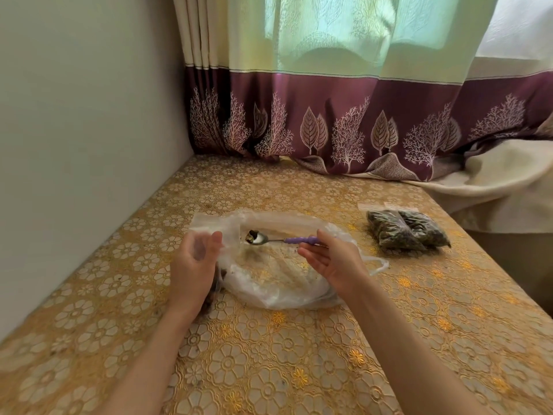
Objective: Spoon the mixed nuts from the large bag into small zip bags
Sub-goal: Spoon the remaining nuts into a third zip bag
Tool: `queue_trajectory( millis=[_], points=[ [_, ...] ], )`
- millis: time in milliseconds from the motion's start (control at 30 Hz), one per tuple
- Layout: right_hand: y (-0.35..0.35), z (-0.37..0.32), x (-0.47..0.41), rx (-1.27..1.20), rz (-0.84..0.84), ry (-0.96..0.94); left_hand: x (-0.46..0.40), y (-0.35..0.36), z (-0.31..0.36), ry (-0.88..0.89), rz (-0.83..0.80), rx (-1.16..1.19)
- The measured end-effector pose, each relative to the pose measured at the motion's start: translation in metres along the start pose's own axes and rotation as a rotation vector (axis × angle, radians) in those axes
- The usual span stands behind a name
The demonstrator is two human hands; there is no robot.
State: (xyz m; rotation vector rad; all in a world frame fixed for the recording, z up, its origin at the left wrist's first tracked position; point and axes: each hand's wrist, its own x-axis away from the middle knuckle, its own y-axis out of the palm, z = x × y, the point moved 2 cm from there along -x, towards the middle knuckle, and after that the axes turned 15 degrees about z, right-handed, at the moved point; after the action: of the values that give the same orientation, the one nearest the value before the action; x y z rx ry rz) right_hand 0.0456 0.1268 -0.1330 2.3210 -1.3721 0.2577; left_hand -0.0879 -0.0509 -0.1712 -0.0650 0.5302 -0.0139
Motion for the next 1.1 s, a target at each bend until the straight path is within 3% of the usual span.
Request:
queue_trajectory(
  millis=[367,733,867,1000,1100],
  points=[
    [0.014,-0.039,0.033,-0.097,-0.139,-0.178,0.002,0.000,0.011,-0.042,-0.013,0.094],
    [0.014,-0.038,0.046,0.058,-0.392,-0.368,0.001,-0.003,0.008,-0.041,-0.031,0.103],
    [0.002,-0.041,0.041,0.028,-0.343,-0.400,0.000,-0.004,0.004,-0.039,-0.038,0.073],
    [-0.028,-0.037,0.032,-0.090,-0.168,-0.384,0.001,-0.001,0.007,-0.043,-0.070,0.080],
    [-0.051,-0.027,0.024,-0.030,-0.016,-0.414,0.004,0.001,0.010,-0.028,-0.084,0.062]
  ],
)
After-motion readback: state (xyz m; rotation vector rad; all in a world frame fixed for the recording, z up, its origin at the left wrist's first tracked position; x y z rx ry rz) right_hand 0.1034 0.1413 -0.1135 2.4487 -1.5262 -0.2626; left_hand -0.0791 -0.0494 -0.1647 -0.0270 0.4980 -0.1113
